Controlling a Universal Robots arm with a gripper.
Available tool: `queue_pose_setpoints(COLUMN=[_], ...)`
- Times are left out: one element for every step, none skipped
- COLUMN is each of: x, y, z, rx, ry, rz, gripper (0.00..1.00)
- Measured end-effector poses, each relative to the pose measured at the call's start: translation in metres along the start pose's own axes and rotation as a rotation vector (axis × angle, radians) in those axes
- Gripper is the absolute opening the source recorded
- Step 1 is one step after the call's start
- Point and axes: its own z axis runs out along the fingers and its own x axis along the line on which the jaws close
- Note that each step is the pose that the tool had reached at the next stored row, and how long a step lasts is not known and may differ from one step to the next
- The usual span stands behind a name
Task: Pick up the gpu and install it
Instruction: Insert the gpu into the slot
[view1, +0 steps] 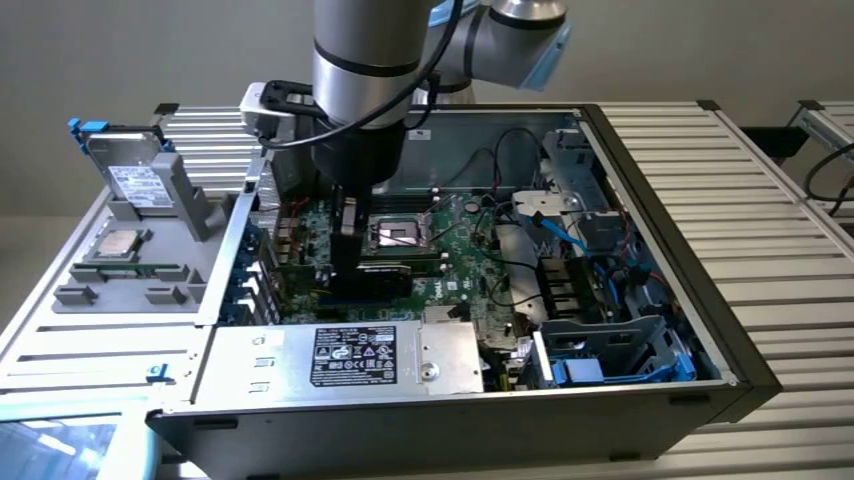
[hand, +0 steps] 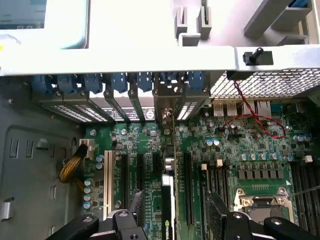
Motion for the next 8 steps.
queue_pose_setpoints(x=[-0.0002, -0.0005, -0.0009, -0.0015, -0.0023, -0.0028, -0.0033, -0.0037], y=[0.0000, 0.0001, 0.0001, 0.0001, 0.0002, 0.0002, 0.0003, 0.0003], z=[0.0000, 0.0000, 0.0001, 0.0000, -0.0001, -0.0004, -0.0005, -0.0005], rx=[0.0149, 0.0279, 0.0383, 0.0455, 0.0505, 0.0537, 0.0558, 0.0567], ry=[-0.0005, -0.0011, -0.0016, -0.0019, -0.0021, -0.0021, -0.0021, -0.0015], rz=[0.000, -0.001, -0.001, -0.001, -0.001, -0.001, -0.001, -0.001], gripper=[0.62, 0.62, 0.62, 0.62, 0.62, 0.59, 0.59, 0.47])
